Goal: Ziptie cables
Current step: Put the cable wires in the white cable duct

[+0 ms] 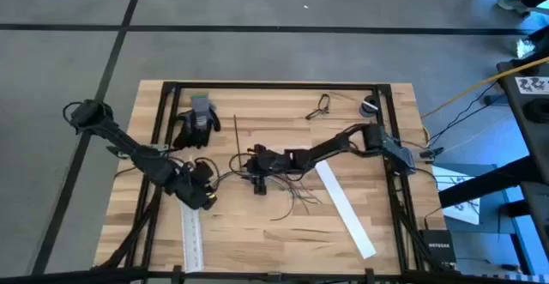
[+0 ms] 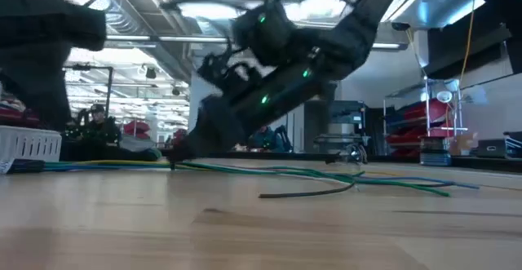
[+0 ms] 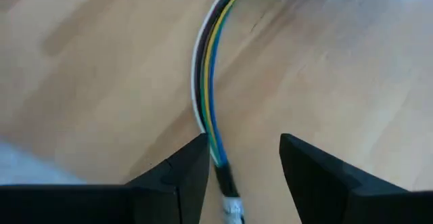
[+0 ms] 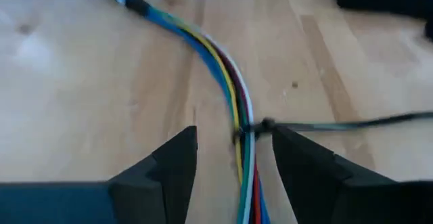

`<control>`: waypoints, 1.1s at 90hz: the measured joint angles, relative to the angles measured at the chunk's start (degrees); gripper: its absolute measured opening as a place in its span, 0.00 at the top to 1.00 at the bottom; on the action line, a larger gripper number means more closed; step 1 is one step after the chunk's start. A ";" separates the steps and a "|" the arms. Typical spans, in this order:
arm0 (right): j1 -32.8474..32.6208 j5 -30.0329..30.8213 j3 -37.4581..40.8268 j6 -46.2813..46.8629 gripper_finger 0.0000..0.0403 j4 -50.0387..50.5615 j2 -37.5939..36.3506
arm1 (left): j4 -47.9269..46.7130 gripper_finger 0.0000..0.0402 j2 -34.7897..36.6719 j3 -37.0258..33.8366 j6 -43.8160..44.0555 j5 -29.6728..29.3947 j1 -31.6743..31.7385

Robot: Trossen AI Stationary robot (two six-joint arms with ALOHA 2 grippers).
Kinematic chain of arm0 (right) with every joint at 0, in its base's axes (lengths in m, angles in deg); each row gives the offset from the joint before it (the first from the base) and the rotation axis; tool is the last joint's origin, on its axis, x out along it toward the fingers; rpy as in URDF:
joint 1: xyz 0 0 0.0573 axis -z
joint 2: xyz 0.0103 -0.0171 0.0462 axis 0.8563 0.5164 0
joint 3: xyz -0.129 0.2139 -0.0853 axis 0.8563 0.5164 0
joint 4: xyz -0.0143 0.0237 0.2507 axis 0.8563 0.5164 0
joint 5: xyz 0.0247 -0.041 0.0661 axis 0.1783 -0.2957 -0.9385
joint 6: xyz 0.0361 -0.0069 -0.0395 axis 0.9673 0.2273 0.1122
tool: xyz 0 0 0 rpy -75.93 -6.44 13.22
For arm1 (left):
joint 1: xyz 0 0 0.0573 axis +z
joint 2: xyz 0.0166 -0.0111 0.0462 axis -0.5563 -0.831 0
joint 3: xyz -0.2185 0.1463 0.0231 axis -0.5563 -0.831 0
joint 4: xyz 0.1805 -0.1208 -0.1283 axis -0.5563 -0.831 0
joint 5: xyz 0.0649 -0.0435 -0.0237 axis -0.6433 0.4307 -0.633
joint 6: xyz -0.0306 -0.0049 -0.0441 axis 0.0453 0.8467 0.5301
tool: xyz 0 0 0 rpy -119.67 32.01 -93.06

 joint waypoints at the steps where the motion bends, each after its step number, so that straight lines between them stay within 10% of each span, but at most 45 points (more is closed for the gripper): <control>1: 0.00 0.09 -0.13 0.13 0.55 -0.13 0.23 | -0.04 0.59 0.00 0.00 0.62 0.00 -0.30; 25: 0.32 -0.33 -1.40 0.67 0.59 -0.56 2.55 | -1.39 0.59 0.90 1.05 6.42 0.50 -4.20; 50: 0.42 -0.86 -1.42 0.34 0.97 1.64 2.65 | -5.34 0.59 1.01 1.81 17.02 3.17 -10.73; 99: -0.79 8.40 -0.93 -6.79 1.00 21.94 -6.07 | -15.74 0.59 1.01 6.84 26.54 5.27 -15.92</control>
